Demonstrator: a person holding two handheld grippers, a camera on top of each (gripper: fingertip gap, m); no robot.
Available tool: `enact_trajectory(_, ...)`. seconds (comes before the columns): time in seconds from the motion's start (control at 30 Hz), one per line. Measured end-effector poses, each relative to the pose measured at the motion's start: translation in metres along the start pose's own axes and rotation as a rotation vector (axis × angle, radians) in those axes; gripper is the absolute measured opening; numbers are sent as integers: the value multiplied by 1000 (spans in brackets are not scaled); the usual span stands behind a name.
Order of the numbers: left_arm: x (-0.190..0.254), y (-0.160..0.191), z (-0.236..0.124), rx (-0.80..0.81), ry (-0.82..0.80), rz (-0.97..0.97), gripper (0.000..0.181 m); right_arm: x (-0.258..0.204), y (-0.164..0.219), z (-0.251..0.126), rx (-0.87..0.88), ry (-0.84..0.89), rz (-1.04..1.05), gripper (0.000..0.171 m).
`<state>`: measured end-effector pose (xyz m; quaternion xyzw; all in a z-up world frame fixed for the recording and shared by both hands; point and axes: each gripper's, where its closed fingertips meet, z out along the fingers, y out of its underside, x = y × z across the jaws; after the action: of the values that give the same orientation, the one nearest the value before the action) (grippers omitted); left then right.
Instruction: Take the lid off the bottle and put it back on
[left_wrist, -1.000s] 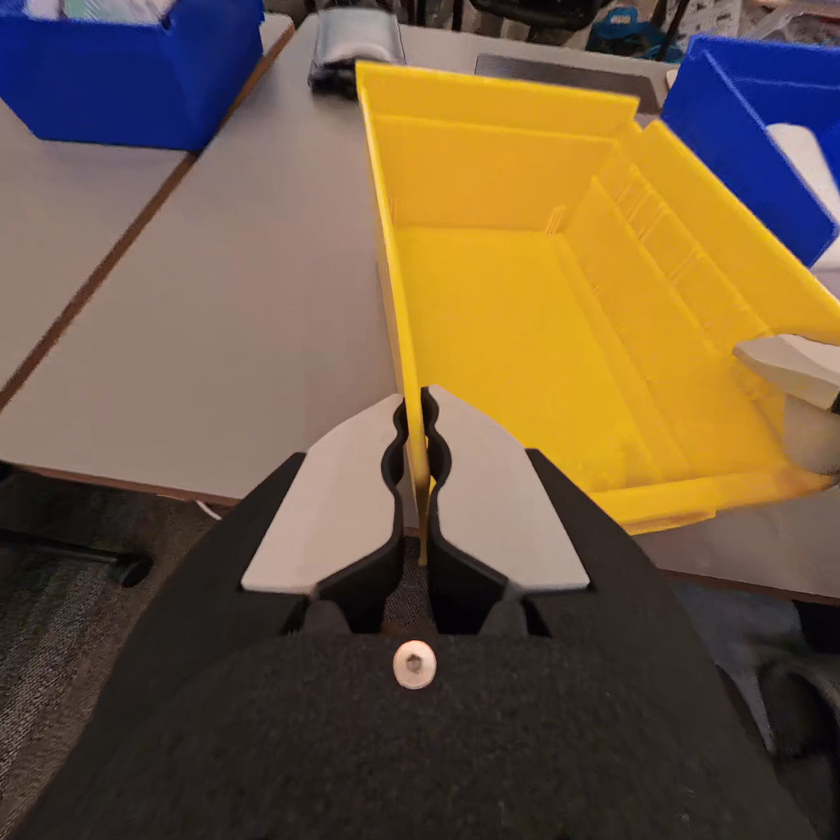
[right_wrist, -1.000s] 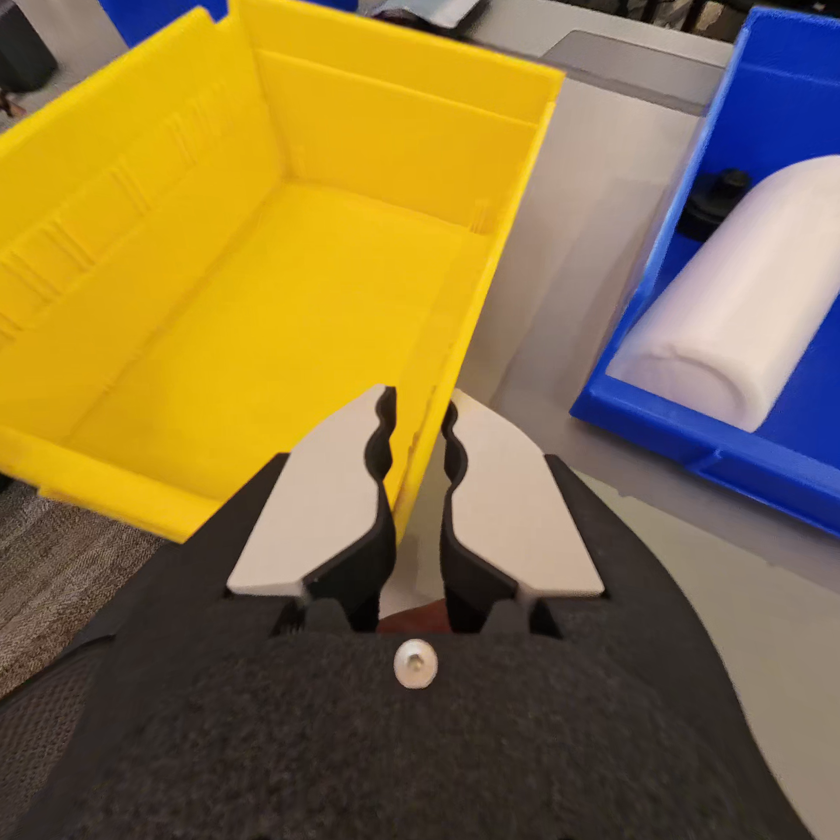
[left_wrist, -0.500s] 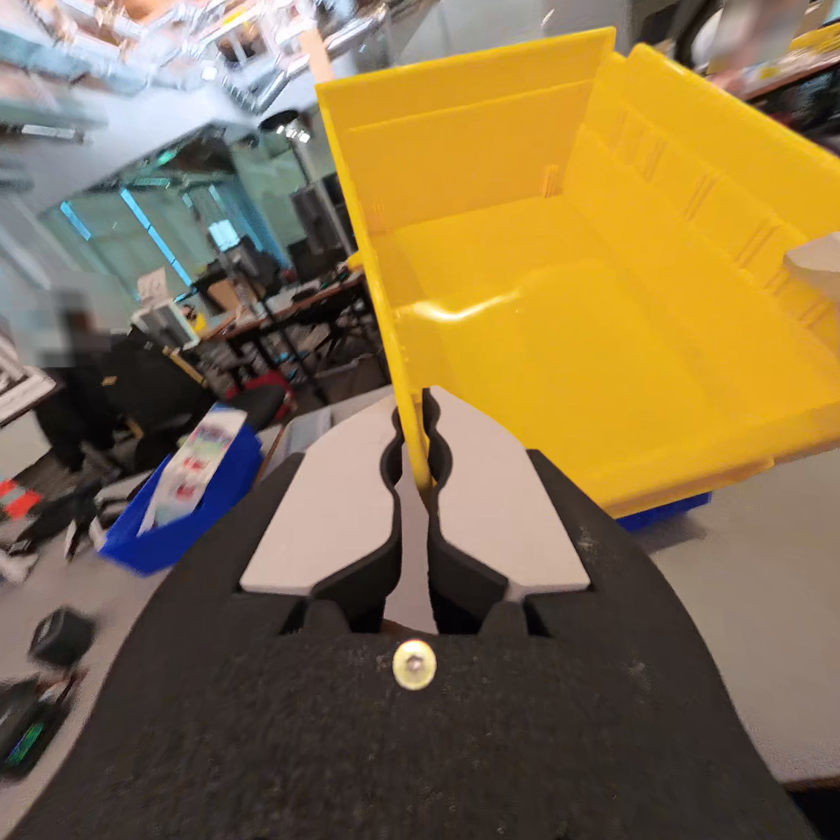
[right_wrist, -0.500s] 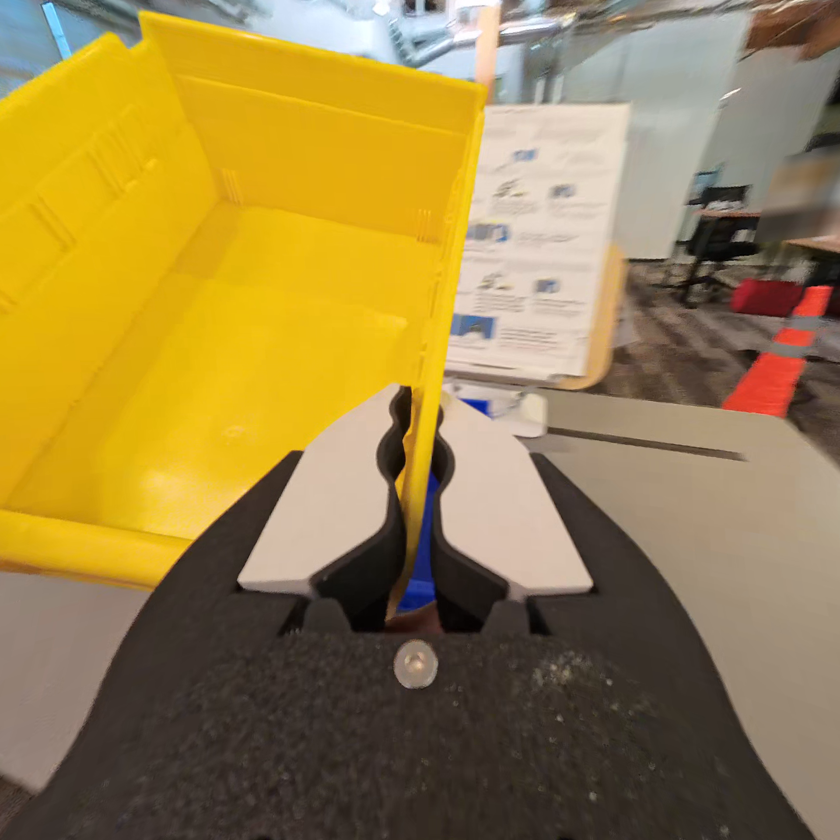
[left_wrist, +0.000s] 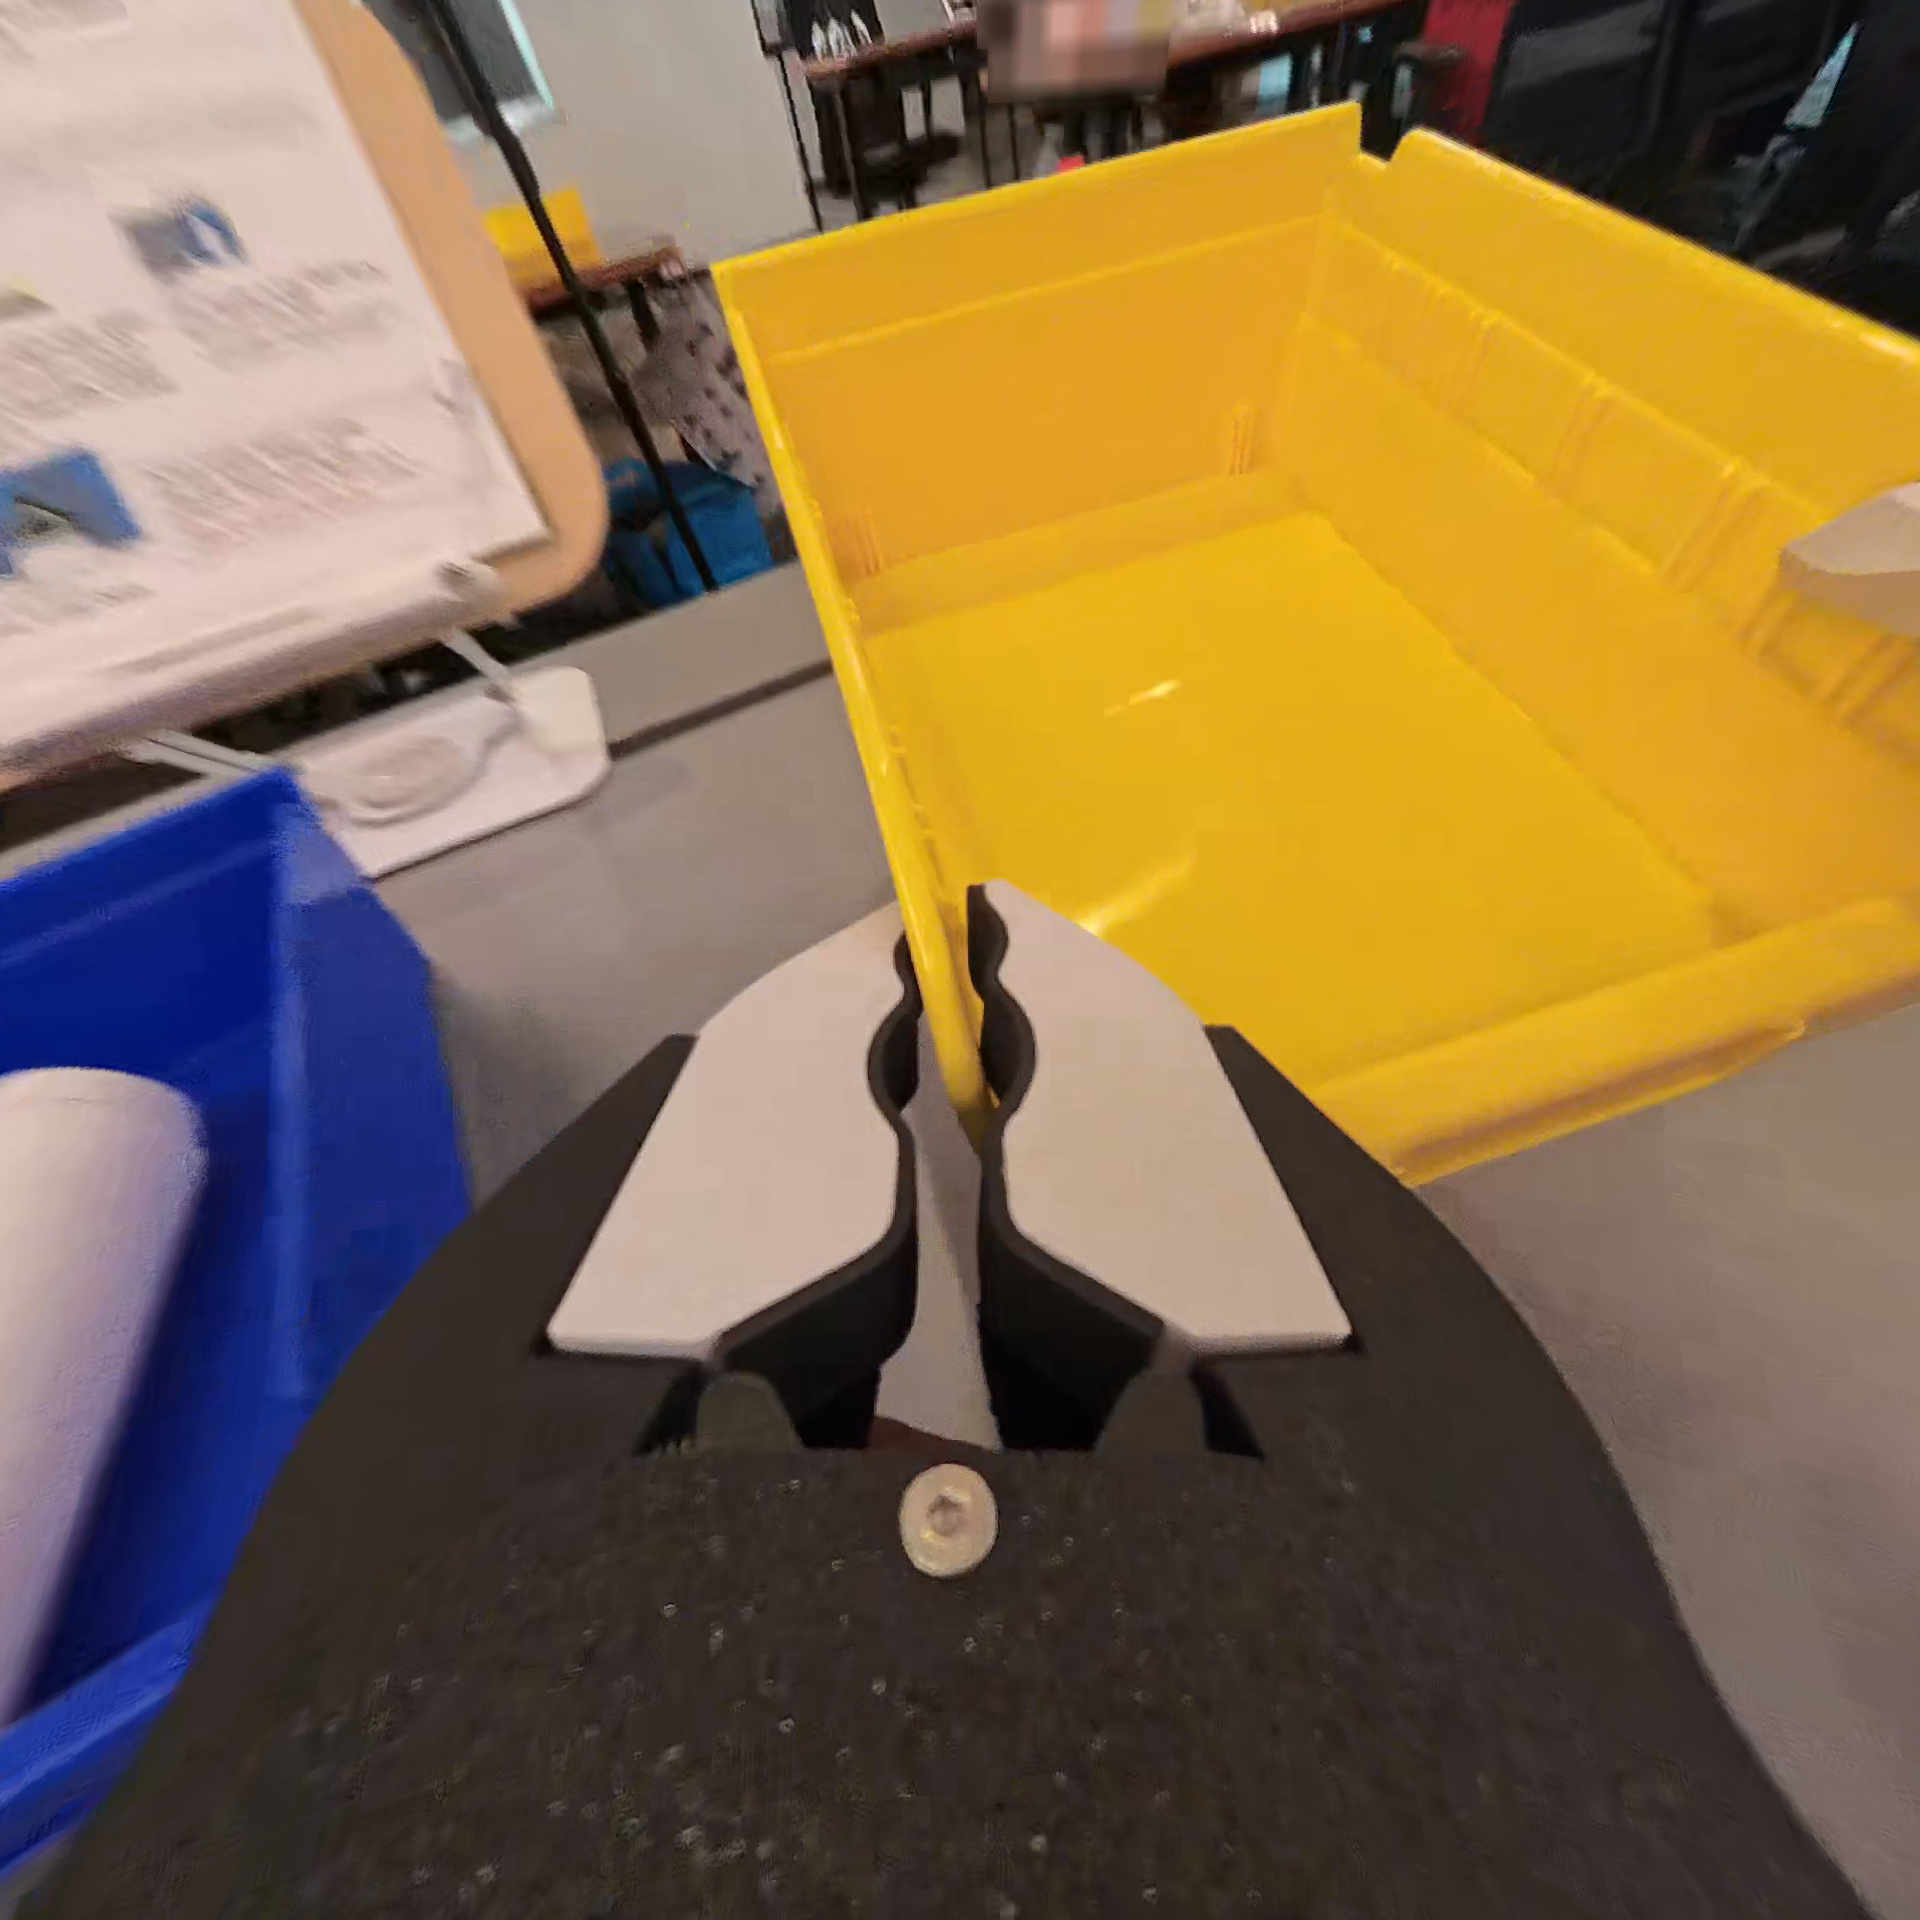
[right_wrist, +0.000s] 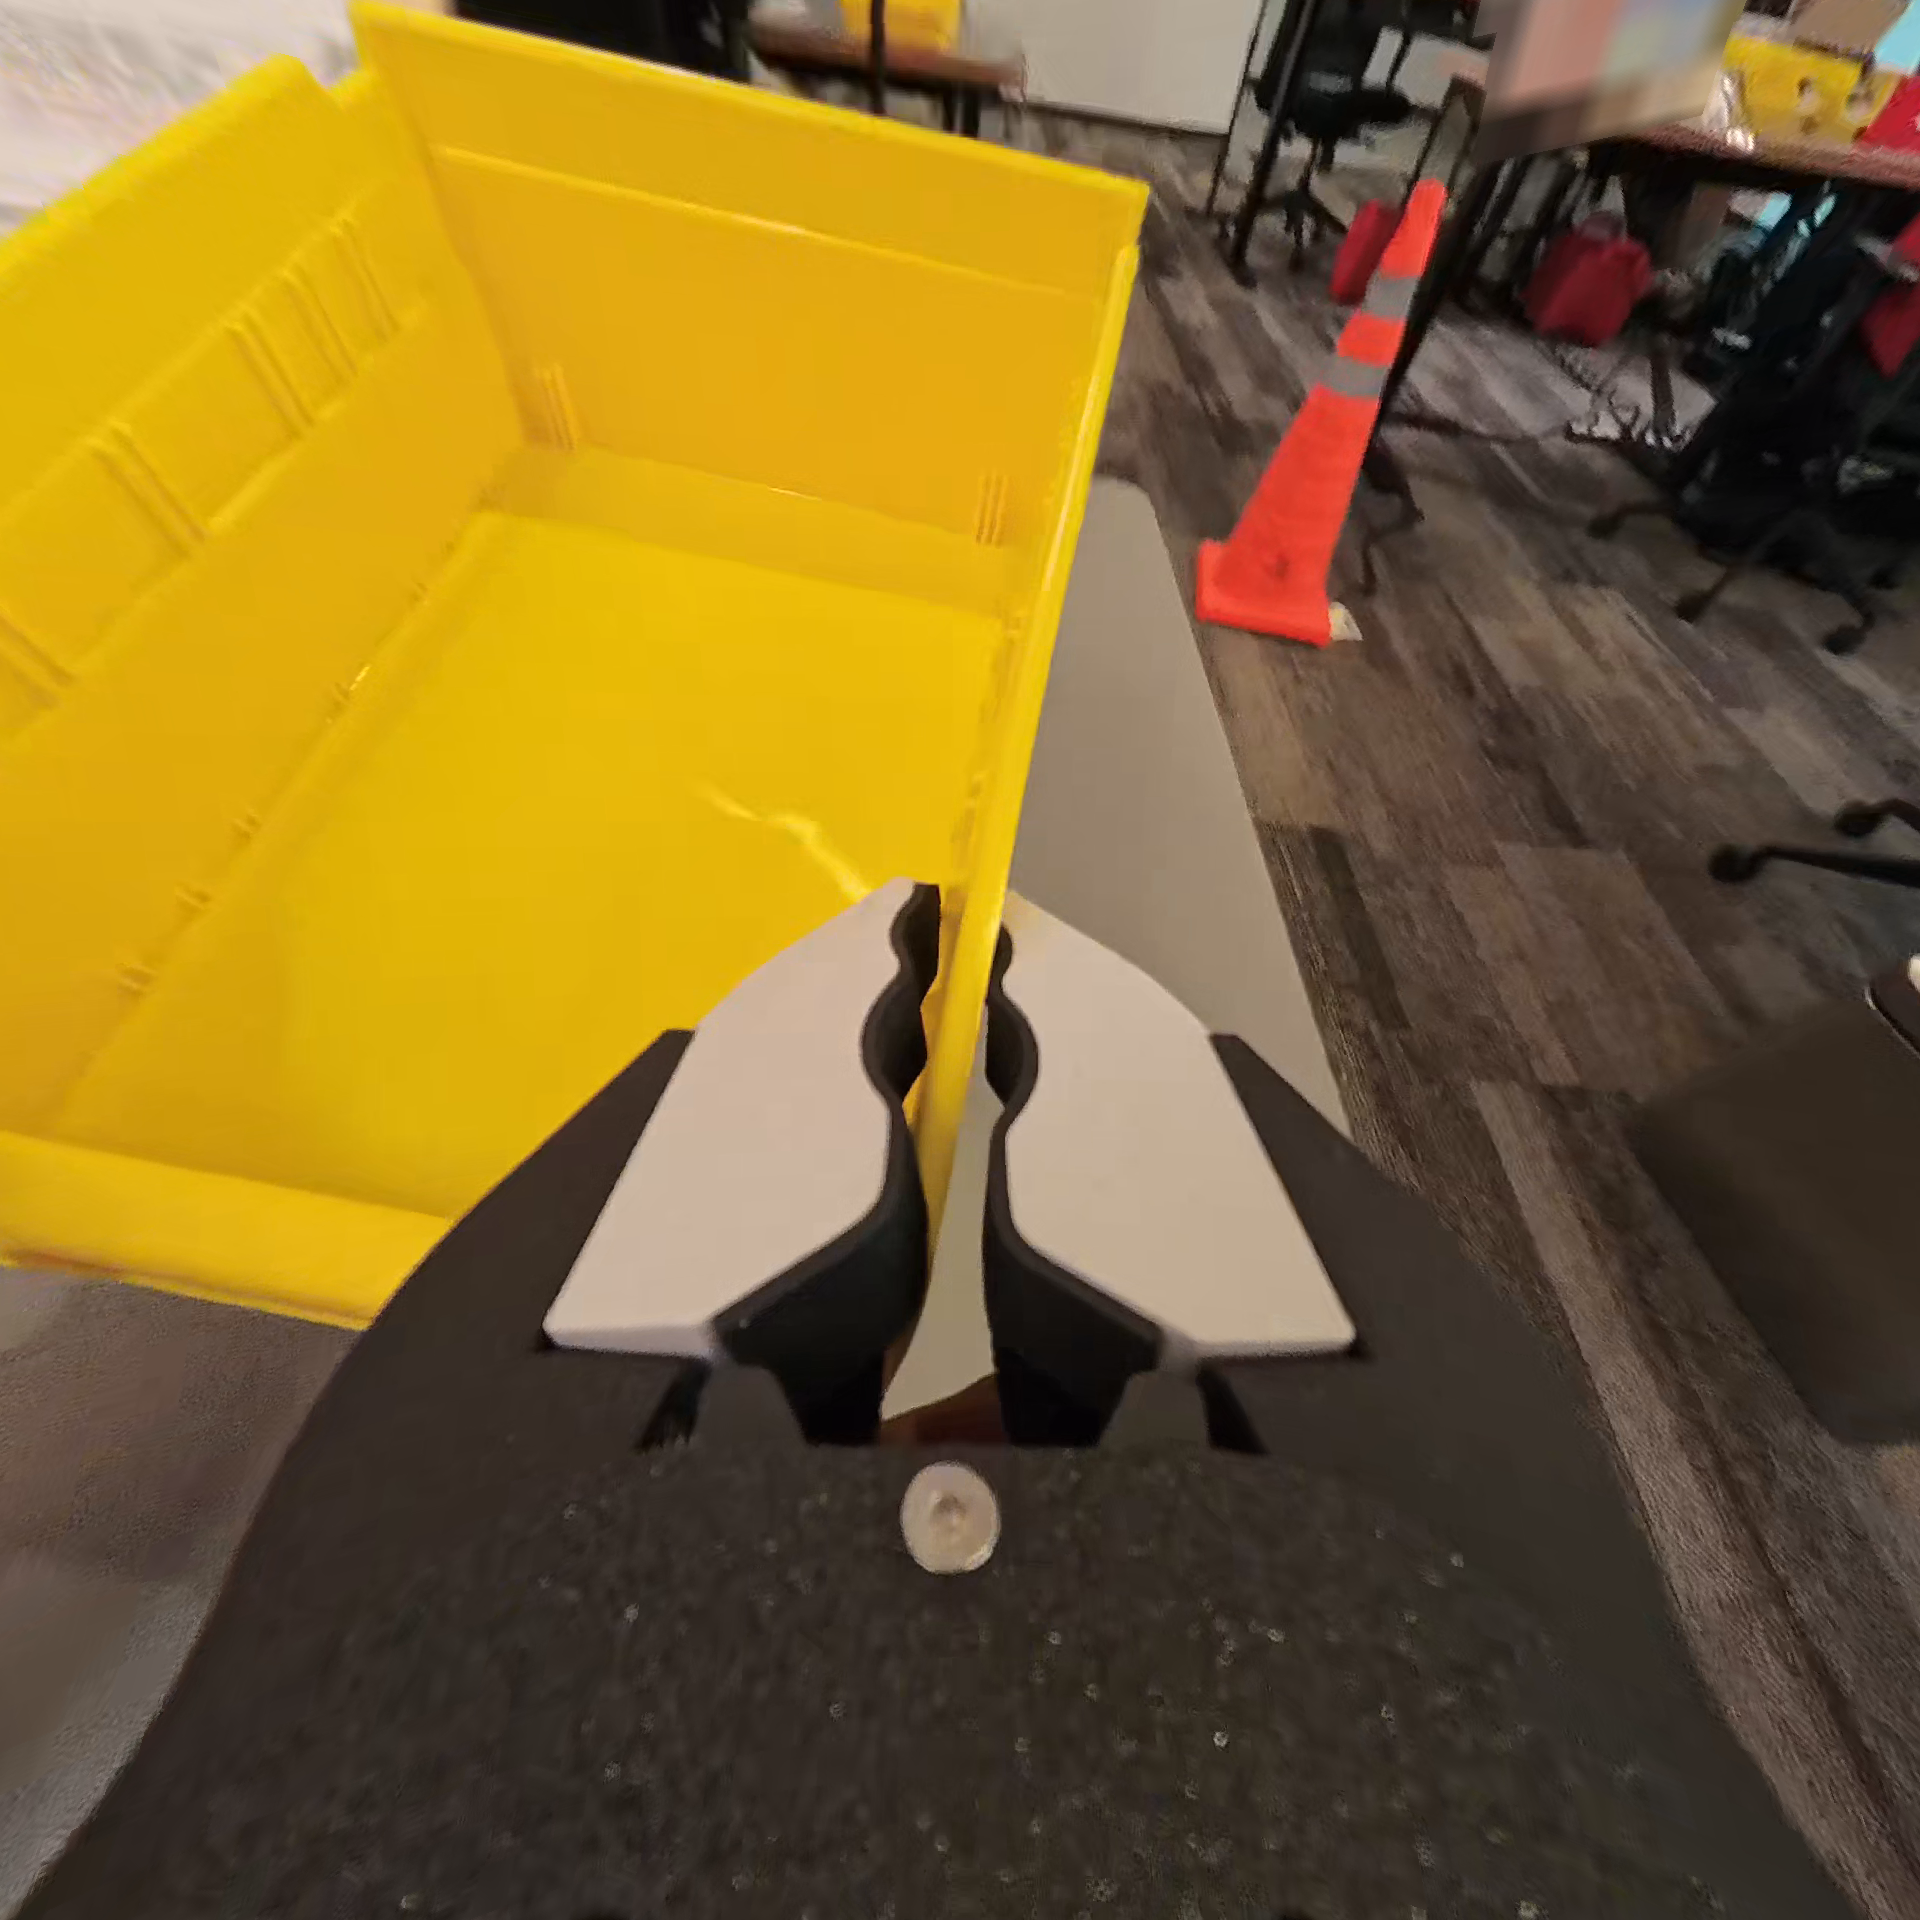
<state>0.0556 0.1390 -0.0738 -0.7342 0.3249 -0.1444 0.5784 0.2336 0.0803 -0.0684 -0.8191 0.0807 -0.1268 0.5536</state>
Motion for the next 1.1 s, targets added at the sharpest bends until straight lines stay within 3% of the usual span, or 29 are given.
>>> enact_trajectory(0.23, 31, 57, 34, -137, 95, -107, 12, 20, 77, 39, -176, -54, 63, 6)
enact_trajectory(0.43, 45, 58, 29, -153, 260, -247, 26, 24, 76, 56, -153, -14, 98, 9)
enact_trajectory(0.57, 47, 40, 4, -133, 449, -358, 34, 36, 79, 54, -174, 63, 22, 28)
enact_trajectory(0.67, 12, 21, -31, -81, 468, -265, 41, 49, 70, 39, -174, 151, -98, 45)
enact_trajectory(0.8, -102, 15, -73, -18, 249, -167, 60, 52, 28, 14, -46, 289, -125, 40)
enact_trajectory(0.9, -200, 41, -100, -54, 8, -156, 77, -9, -2, 10, 39, 154, -143, 40)
enact_trajectory(1.0, -282, 80, -119, -96, -205, -178, 73, -113, -15, 11, 64, -60, -143, 41)
enact_trajectory(1.1, -315, 125, -116, -194, -241, -237, 72, -232, -6, 8, 50, -237, -162, 41)
